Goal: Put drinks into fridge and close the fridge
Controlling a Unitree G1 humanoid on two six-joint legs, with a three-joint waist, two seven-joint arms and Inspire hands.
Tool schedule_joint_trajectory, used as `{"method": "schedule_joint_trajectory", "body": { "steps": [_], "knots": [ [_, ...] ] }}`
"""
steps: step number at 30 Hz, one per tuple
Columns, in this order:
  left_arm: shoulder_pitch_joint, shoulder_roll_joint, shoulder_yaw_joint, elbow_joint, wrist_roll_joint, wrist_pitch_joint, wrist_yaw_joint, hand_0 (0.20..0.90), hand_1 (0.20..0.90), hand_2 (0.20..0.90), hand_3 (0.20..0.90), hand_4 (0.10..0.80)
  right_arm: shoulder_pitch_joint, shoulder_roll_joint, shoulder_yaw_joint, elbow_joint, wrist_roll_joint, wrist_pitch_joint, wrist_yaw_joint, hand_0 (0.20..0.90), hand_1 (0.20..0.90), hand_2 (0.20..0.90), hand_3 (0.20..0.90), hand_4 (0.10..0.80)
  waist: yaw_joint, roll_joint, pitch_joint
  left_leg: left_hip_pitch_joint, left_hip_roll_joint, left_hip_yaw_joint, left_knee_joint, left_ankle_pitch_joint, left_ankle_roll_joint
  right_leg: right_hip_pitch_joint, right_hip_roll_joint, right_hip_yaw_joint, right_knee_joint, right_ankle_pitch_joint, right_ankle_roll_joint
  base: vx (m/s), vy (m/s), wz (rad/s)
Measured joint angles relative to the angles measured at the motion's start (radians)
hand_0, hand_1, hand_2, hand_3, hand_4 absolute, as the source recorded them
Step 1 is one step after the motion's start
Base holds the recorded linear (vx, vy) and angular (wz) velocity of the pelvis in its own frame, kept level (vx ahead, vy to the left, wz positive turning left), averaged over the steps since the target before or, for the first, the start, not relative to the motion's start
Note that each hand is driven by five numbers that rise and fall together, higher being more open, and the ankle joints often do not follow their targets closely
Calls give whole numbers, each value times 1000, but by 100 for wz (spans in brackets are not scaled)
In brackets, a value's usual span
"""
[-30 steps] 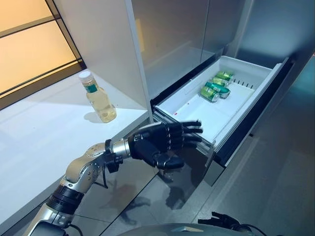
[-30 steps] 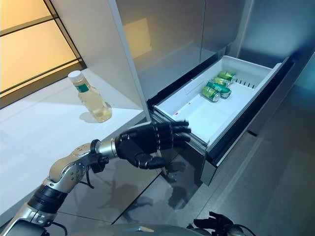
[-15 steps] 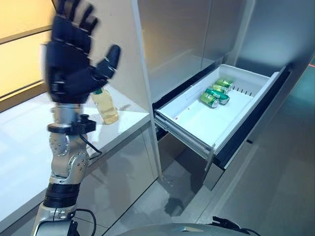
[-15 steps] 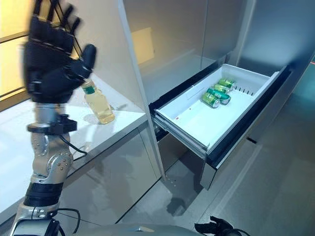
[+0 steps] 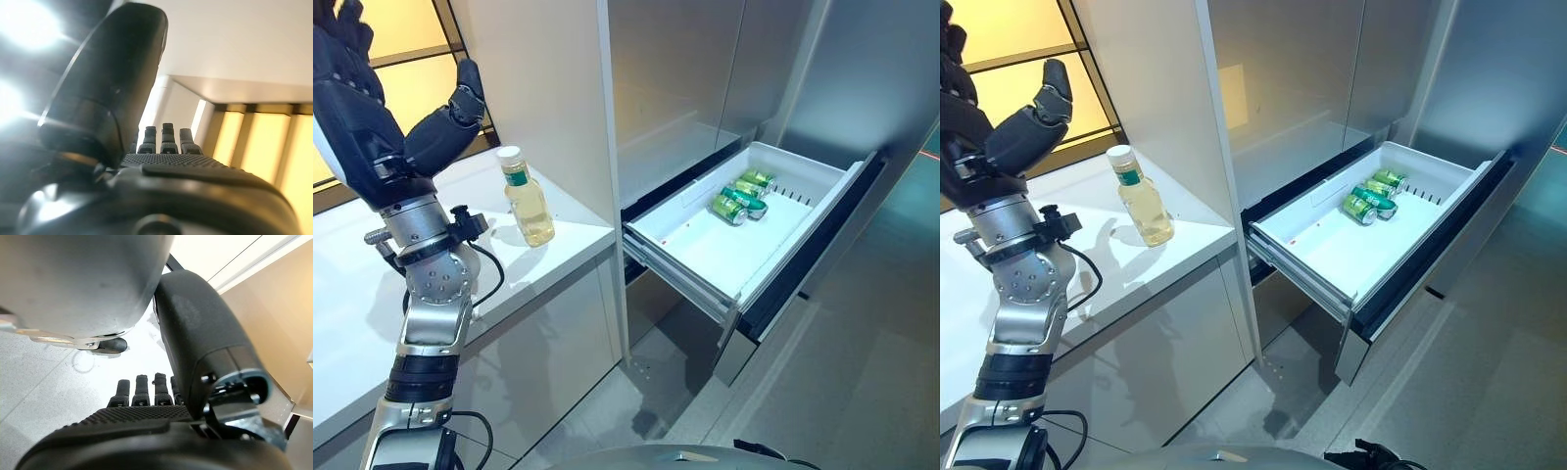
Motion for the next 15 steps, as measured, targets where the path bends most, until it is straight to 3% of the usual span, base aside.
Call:
{"method": "schedule_joint_trajectory", "body": {
  "steps": [9,15],
  "knots": [
    [2,-3,-65,168,-81,87,-51,900,900,900,900,800,-5,0,-1,-13,-2,19,1,900,900,900,900,800,-2,-2,13,3,0,0,0,0,0,5,0,0,0,0,0,0,0,0],
    [22,-30,-74,169,-119,89,-94,900,900,900,900,800,-11,1,-1,-23,-7,33,3,900,900,900,900,800,-2,-7,25,5,0,-1,0,0,0,8,0,-1,0,0,0,0,0,0]
  ]
}}
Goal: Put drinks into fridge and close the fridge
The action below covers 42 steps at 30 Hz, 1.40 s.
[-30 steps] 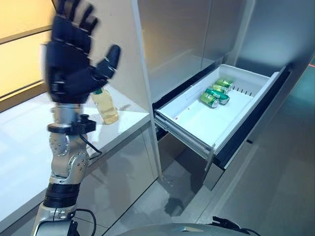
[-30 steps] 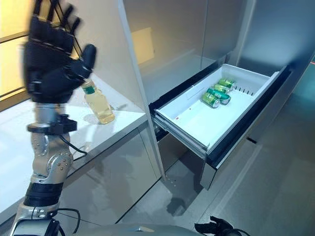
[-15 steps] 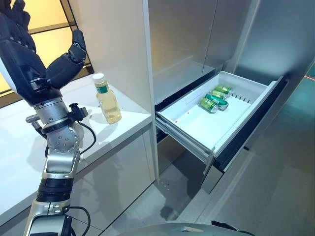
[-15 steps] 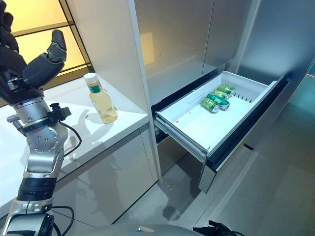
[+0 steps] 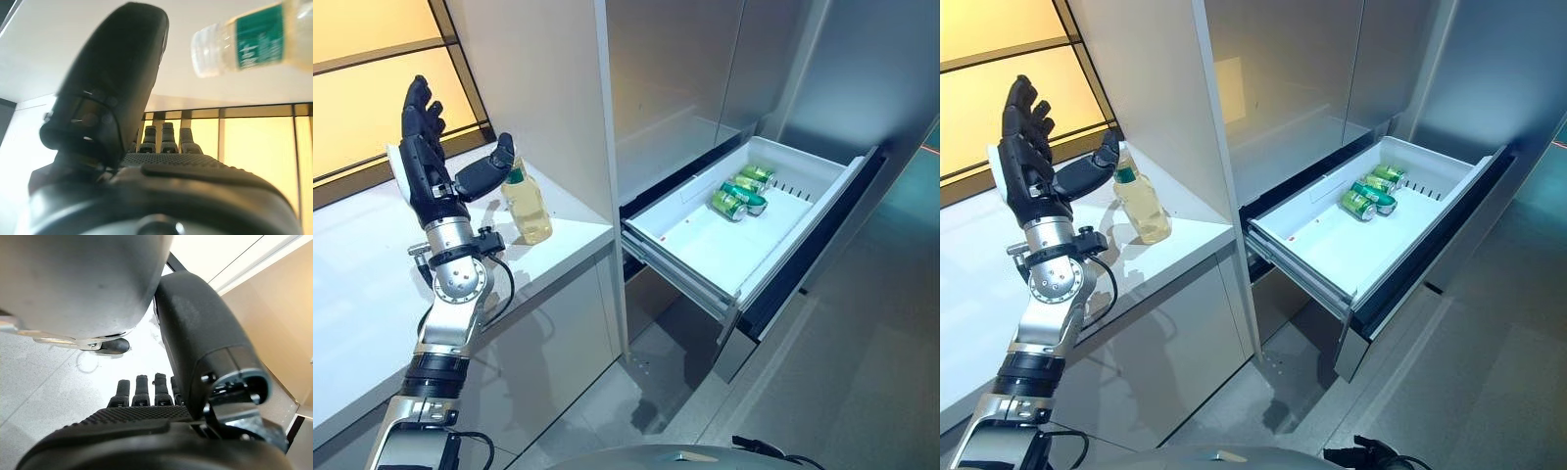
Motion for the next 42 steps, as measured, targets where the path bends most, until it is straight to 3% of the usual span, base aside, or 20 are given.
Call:
{"method": "schedule_joint_trajectory", "body": {
  "steps": [9,18,29,42],
  "knots": [
    [0,-5,-7,0,-17,-3,-43,900,900,900,900,800,-1,0,-1,-8,-2,6,3,900,900,900,900,800,-1,-3,10,4,0,0,0,0,0,4,0,0,0,0,0,0,0,0],
    [0,-5,-63,4,-15,1,-82,900,900,900,900,800,-8,0,-7,-15,-25,16,6,900,900,900,900,800,-16,-2,13,6,0,3,0,0,0,5,0,3,0,0,0,0,0,0],
    [1,-5,-87,144,5,85,-83,900,900,900,900,800,-16,0,-12,-19,-34,26,7,900,900,900,900,800,-27,4,18,12,1,16,-1,0,0,6,1,14,0,0,0,7,1,-2],
    [3,-5,-97,205,5,90,-33,900,900,900,900,800,-10,0,-19,-35,-34,28,8,900,900,900,900,800,-40,0,20,14,1,23,-1,0,0,5,2,22,0,0,0,4,1,-1]
  ]
}}
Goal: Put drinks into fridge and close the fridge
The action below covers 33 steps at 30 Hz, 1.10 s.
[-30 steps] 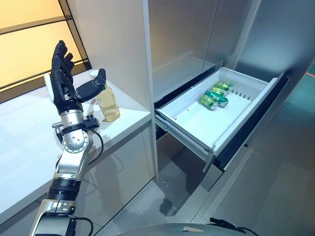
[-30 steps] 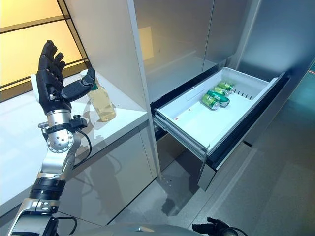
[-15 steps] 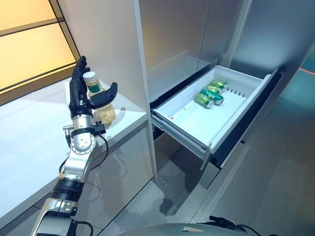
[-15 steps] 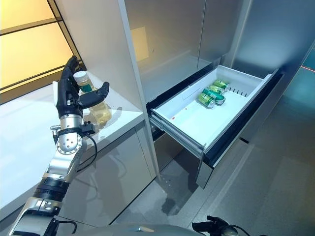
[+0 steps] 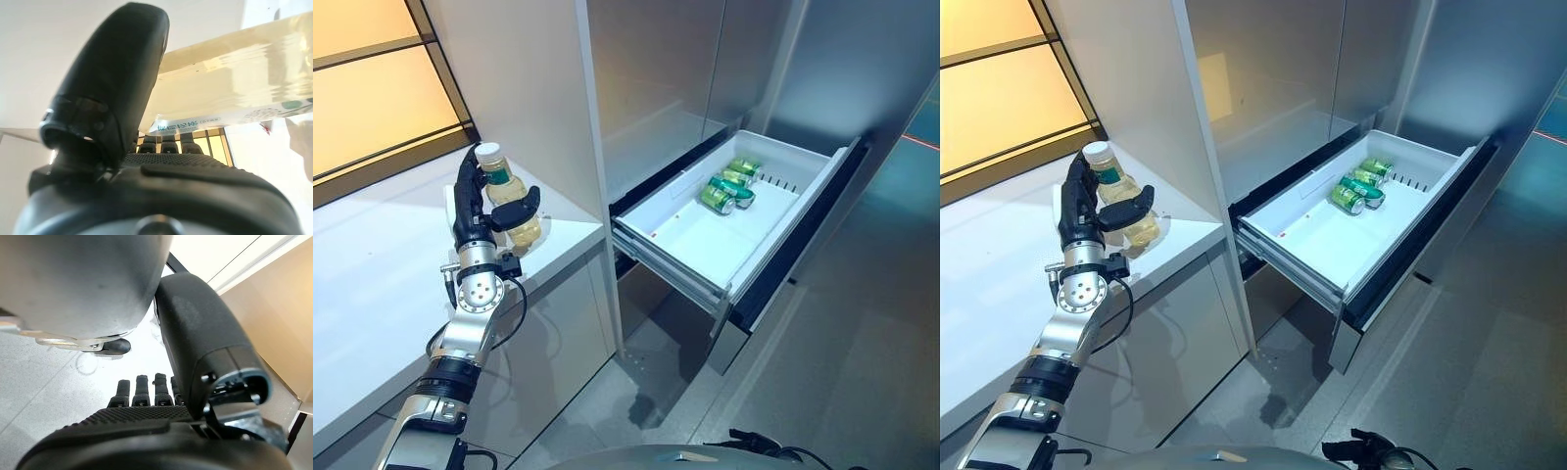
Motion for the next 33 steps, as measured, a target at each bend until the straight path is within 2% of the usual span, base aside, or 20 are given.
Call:
{"method": "schedule_joint_trajectory", "body": {
  "steps": [3,4,5,6,23,26,29,33],
  "knots": [
    [0,0,0,0,0,0,0,900,900,900,900,800,0,0,0,-3,0,0,0,900,900,900,900,800,-7,0,0,0,0,0,0,0,0,0,0,1,0,0,0,0,0,0],
    [0,0,0,0,-2,0,0,846,846,846,837,737,0,0,0,-3,0,0,0,900,900,900,900,800,-9,-1,0,0,0,0,0,0,0,0,0,2,0,0,0,0,0,0],
    [0,0,0,0,-4,0,0,500,500,500,433,333,0,0,0,-5,0,0,0,900,900,900,900,800,-10,-1,0,0,0,0,0,0,0,0,0,2,0,0,0,0,0,0],
    [0,0,0,0,-5,0,-1,300,300,300,200,100,1,0,0,-6,0,0,0,900,900,900,900,800,-11,-1,1,0,0,0,0,0,0,0,0,2,0,0,0,0,0,0],
    [0,-13,2,-24,-161,-3,-112,300,300,300,200,100,13,-1,2,-39,2,-25,22,900,900,900,900,800,-7,-4,2,1,0,0,0,0,0,0,0,3,0,1,1,0,0,0],
    [0,-14,2,-29,-179,-3,-131,300,300,300,200,100,23,-10,28,-87,1,-30,56,900,900,900,900,800,-7,-4,2,1,0,0,0,0,0,0,0,3,0,1,0,0,0,0],
    [2,-18,1,-46,-212,-2,-160,300,300,300,200,100,34,-31,100,-158,-18,-51,102,900,900,900,900,800,-4,-7,5,1,0,-1,0,0,0,0,0,2,0,1,0,0,0,0],
    [19,-47,-8,-113,-331,-2,-273,300,300,300,200,100,43,-56,197,-347,-89,-104,198,900,900,900,900,800,2,-20,19,-1,1,-4,4,0,0,-1,0,-1,0,1,0,-24,-32,1]
  ]
}}
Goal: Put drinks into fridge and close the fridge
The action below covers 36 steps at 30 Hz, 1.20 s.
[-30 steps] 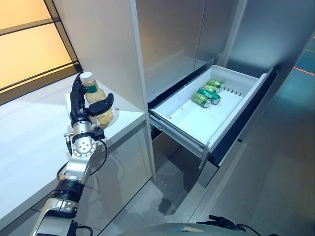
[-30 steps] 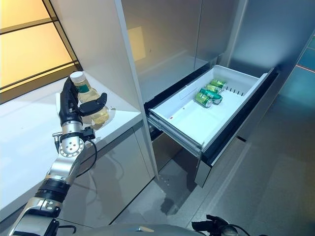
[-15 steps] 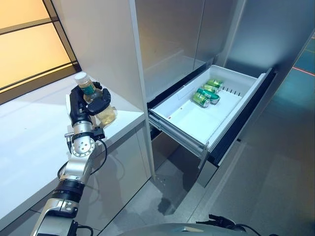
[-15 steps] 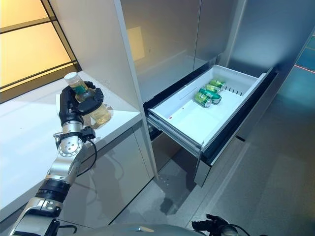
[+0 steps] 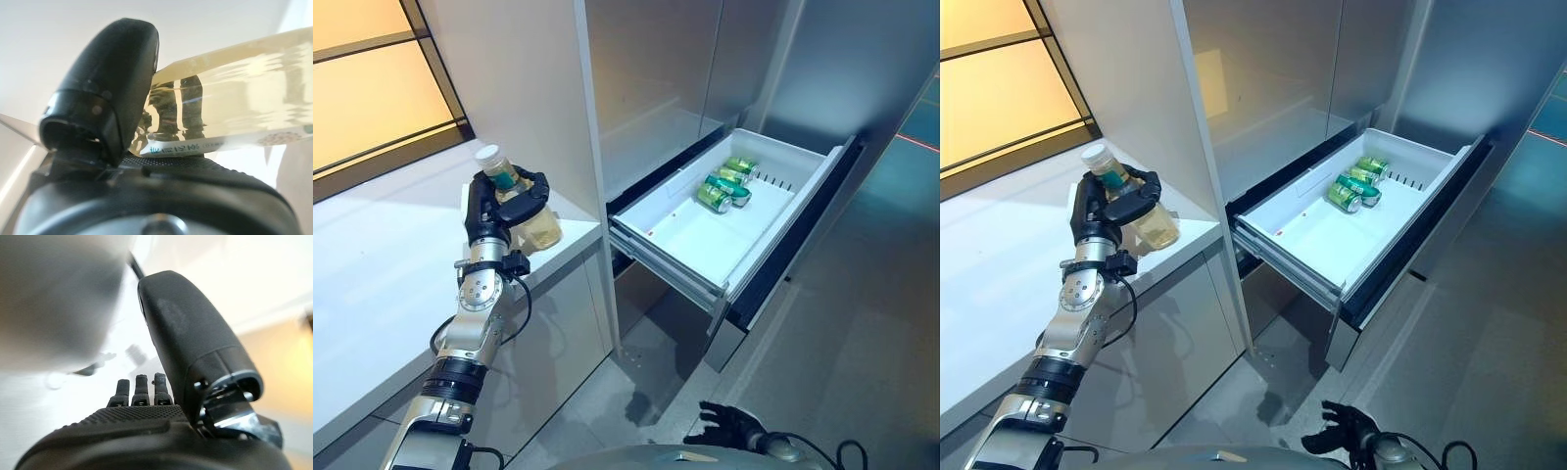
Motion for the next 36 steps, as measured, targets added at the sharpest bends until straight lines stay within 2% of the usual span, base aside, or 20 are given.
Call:
{"method": "schedule_joint_trajectory", "body": {
  "steps": [6,13,18,24,36],
  "knots": [
    [46,-43,-65,-122,-134,1,-214,300,300,300,200,100,-2,2,26,-320,-3,1,83,900,900,900,900,800,0,-13,25,-1,-1,-8,1,0,0,1,-1,-9,0,2,-2,-28,-23,3],
    [76,-35,-94,-289,-135,1,-410,300,300,300,200,100,-9,-38,17,-582,61,65,139,900,900,900,900,800,-3,-7,37,-1,0,-10,0,0,0,1,0,-12,0,2,-2,0,0,0],
    [92,-24,-93,-313,-135,1,-502,300,300,300,200,100,-12,-110,-46,-822,176,121,184,900,900,900,900,800,-5,3,45,-2,-1,-9,0,0,0,0,0,-10,0,2,-2,0,0,0],
    [135,-9,-97,-313,-133,3,-552,300,300,300,200,100,-94,-158,-146,-960,340,124,193,900,900,900,900,800,-7,6,48,-14,-1,-5,1,0,0,-14,1,-5,2,2,-2,-2,2,-1],
    [134,32,-161,-313,-100,42,-546,300,300,300,200,100,-144,-225,-137,-1013,448,247,264,900,900,900,900,800,-3,4,51,-16,-1,-5,1,0,0,-16,1,-4,1,2,-2,0,0,0]
  ]
}}
